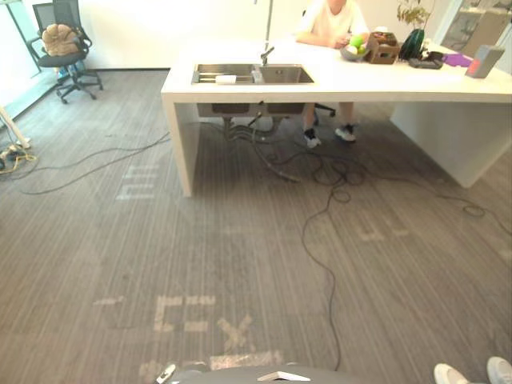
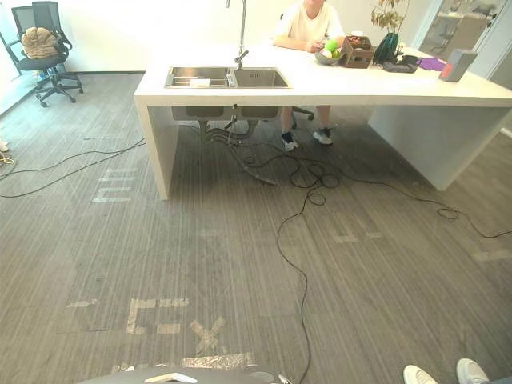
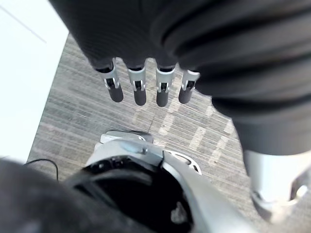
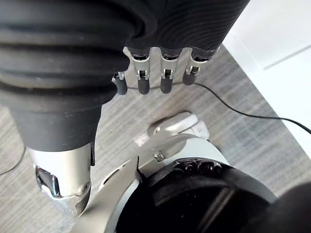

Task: Walk over to the sink, pick up the cup, carry it to the dishwasher, place the cup inside the dishwasher, then close the dishwasher door

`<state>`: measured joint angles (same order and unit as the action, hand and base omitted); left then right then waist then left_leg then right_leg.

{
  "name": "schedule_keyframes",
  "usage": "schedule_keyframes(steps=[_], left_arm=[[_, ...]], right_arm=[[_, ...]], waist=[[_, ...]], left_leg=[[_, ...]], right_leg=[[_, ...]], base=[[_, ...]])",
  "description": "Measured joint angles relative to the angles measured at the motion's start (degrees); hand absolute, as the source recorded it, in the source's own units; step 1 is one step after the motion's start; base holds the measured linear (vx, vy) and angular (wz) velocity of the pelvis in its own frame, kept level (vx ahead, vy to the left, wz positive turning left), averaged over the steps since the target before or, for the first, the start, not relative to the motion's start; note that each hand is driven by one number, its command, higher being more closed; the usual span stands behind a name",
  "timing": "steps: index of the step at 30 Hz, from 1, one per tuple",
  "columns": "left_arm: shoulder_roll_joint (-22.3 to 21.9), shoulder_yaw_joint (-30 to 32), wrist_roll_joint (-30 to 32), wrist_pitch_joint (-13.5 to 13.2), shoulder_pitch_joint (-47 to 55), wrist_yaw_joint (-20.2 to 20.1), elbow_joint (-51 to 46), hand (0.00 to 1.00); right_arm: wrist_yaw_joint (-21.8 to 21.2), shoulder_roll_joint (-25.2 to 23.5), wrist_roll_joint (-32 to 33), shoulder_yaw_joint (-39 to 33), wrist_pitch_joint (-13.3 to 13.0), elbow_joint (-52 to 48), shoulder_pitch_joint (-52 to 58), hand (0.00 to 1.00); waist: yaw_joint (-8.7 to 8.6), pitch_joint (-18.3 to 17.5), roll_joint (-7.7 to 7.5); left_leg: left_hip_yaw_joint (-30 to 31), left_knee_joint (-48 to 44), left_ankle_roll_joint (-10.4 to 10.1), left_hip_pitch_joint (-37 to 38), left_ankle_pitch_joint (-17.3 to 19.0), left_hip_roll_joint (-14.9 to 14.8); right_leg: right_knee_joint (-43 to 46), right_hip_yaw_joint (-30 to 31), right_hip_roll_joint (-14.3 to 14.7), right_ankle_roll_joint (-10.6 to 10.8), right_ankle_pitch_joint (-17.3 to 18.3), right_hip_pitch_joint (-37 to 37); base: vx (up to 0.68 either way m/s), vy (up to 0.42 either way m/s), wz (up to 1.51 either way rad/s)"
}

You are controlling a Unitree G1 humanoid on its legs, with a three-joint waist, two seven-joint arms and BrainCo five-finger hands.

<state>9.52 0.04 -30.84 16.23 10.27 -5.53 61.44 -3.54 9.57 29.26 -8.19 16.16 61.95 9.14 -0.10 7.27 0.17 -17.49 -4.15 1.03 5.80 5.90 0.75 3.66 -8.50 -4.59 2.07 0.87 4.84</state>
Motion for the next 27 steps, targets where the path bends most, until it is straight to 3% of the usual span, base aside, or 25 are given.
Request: schedule_keyframes(steps=[2, 5, 11, 19, 27], left_arm=[[-0.40, 0.16, -4.12, -0.54, -0.01, -0.87, 0.43, 0.00], [-1.38, 2.32, -4.89, -0.68, 0.12, -3.10, 1.03, 0.00], [-1.30, 2.06, -0.54, -4.10, -0.20, -6.51, 1.03, 0.00], [-0.52, -0.14, -1.59, -5.06, -1.27, -0.90, -0.17, 0.00], [-0.35, -0.43, -1.36, -3.92, -1.60, -0.59, -1.85, 0.00]], right_arm=[[-0.16, -0.06, 0.79, -1.65, 0.31, 0.21, 0.12, 0.00], [-0.14, -0.15, 0.70, -2.84, -0.57, 0.53, 0.42, 0.00], [-2.61, -0.64, -0.39, -3.27, -5.32, 2.04, -1.34, 0.00], [-3.58, -0.61, 0.69, -0.92, -8.49, 1.99, -3.17, 0.00], [-3.98, -2.36, 5.29, 0.73, -9.03, -0.17, -5.53, 0.00]], waist=[[0.08, 0.29, 0.53], [0.31, 0.55, 0.97], [0.96, 0.51, 0.55], [0.64, 0.75, 0.16], [0.87, 1.59, -0.26]], left_leg=[[0.09, 4.29, -0.55, 0.53, -1.94, 0.70], [0.40, 9.02, -0.61, 3.77, -6.09, 0.51], [0.56, 9.00, 0.12, 4.53, -6.45, 0.28], [1.63, 9.00, -0.12, 4.47, -6.63, -0.06], [1.58, 9.01, -0.44, 5.30, -6.71, -0.11]], right_leg=[[-3.64, -0.91, 0.07, 0.07, -1.94, 0.53], [-6.01, -2.93, 0.83, 0.39, -2.58, 3.41], [-7.72, -3.59, 1.37, 0.44, -2.36, 4.81], [-8.26, -4.76, 1.91, 0.46, -2.35, 5.33], [-8.16, -4.52, 1.85, 0.41, -2.38, 6.03]], base=[[0.04, 0.015, 0.14], [0.09, 0.004, 0.26], [0.08, -0.014, 0.04], [0.01, -0.032, 0.05], [-0.07, -0.006, -0.01]])
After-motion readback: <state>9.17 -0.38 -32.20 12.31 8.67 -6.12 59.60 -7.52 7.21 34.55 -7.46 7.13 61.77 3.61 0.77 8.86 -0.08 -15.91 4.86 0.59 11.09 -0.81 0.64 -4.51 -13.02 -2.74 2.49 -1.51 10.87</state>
